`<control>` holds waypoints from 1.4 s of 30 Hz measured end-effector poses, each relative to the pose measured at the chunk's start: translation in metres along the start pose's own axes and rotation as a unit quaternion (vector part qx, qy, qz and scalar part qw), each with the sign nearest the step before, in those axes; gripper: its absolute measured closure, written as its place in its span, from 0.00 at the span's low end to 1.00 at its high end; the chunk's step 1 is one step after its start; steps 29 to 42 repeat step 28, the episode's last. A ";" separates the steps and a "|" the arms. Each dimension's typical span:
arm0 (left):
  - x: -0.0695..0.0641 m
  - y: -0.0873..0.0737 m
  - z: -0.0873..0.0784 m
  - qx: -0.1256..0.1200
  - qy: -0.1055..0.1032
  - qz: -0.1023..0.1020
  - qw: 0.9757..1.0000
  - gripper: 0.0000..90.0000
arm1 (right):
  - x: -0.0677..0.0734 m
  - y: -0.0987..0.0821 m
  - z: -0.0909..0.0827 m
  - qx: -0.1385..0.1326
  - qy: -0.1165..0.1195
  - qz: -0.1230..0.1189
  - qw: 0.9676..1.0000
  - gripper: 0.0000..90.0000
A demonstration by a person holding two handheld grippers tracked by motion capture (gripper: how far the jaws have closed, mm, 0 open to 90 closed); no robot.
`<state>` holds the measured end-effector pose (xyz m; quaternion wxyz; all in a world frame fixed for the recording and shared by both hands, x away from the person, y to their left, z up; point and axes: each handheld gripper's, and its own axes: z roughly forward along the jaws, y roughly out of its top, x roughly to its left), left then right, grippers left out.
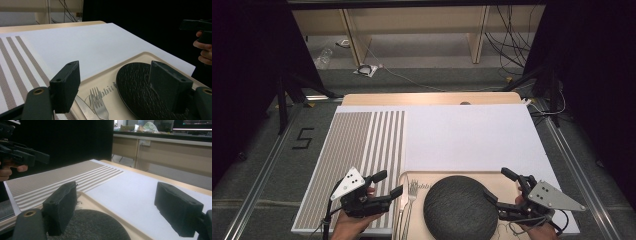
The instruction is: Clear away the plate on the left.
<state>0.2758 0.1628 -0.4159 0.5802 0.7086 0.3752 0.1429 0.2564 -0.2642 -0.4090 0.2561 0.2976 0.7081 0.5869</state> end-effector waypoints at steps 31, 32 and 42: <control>0.008 0.001 -0.010 -0.028 0.012 0.004 1.000 0.27 | -0.002 0.000 -0.001 -0.001 -0.001 0.002 1.000 0.21; 0.008 0.001 -0.010 -0.028 0.012 0.004 1.000 0.27 | -0.002 0.000 -0.001 -0.001 -0.001 0.002 1.000 0.21; 0.008 0.001 -0.010 -0.028 0.012 0.004 1.000 0.27 | -0.002 0.000 -0.001 -0.001 -0.001 0.002 1.000 0.21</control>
